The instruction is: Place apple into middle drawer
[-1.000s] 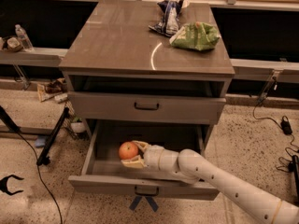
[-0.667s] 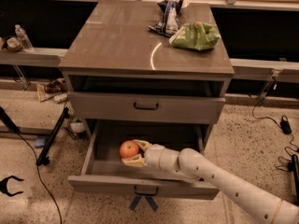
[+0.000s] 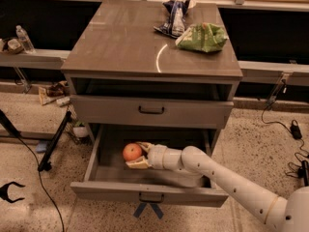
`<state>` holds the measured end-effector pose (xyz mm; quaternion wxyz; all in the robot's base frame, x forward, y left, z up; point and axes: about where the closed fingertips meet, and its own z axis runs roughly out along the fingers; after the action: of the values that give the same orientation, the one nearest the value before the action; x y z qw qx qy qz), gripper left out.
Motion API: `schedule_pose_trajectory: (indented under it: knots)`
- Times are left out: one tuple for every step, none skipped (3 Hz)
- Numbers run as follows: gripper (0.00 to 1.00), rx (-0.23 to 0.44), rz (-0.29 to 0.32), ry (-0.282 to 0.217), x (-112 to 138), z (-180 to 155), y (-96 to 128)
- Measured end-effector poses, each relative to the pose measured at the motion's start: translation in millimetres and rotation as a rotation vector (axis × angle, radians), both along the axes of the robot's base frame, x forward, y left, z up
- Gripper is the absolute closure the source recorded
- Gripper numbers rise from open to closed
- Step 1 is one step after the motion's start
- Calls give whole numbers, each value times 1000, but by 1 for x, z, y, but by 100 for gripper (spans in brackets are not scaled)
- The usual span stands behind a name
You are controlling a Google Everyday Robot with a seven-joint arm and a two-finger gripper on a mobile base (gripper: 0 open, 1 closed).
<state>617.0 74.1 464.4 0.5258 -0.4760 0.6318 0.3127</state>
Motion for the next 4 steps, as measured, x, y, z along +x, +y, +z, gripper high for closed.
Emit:
schedule_pose_trajectory:
  knots:
    - [100, 0, 33, -32, 16, -10, 6]
    - [88, 1, 46, -64, 26, -24, 15]
    - [64, -3, 71, -76, 30, -40, 26]
    - [33, -12, 96, -76, 29, -54, 36]
